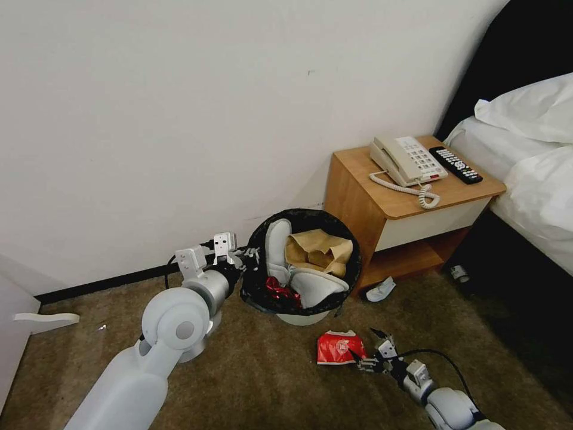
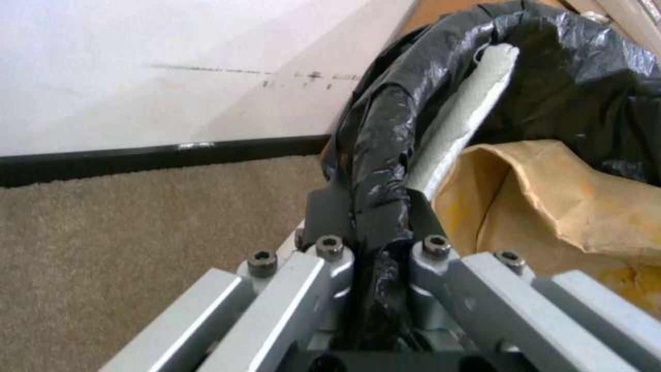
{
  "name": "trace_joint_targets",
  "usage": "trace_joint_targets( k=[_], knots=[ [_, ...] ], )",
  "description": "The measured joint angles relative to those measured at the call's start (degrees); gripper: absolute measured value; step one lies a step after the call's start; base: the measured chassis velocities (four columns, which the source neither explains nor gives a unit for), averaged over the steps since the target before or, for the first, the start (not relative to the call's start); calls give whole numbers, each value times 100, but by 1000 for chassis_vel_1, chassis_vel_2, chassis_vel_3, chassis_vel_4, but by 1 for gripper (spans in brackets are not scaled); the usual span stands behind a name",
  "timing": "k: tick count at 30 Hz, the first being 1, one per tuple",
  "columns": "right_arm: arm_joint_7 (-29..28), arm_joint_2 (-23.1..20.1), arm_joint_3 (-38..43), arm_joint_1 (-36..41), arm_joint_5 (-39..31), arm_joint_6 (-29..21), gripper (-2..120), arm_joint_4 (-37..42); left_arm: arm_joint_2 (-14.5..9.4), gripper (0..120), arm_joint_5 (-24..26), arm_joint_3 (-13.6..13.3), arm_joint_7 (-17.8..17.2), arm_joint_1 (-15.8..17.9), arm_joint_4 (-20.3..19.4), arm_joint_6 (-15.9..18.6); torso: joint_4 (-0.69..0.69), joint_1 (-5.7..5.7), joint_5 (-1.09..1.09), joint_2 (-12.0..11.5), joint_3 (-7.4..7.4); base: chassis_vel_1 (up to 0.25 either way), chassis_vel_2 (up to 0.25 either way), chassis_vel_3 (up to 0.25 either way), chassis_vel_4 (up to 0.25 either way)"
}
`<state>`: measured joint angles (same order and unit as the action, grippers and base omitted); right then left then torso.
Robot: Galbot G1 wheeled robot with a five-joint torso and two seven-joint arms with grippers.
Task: Pick up the trash bin, then pick up the garbage from the floor and place it into the trash bin.
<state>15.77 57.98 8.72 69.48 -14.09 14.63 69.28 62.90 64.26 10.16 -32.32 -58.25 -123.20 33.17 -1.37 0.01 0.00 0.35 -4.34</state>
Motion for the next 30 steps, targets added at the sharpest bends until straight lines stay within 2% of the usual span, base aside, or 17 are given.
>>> trace_joint_targets(
  k=[15,22,30],
  knots=[
    [328,279,151,-200,-152,66,100,-564,-25,4,-1,16,-2,-54,-29,-2,0,0,0,0,0,0,0,0,0],
    [696,549,136,-418,-191,230,100,-934,-35,4,5,17,3,-47,-21,-6,0,0,0,0,0,0,0,0,0],
    [856,661,44,-495,-263,262,100,-1022,-79,4,17,60,16,-73,-31,-9,0,0,0,0,0,0,0,0,0]
  ],
)
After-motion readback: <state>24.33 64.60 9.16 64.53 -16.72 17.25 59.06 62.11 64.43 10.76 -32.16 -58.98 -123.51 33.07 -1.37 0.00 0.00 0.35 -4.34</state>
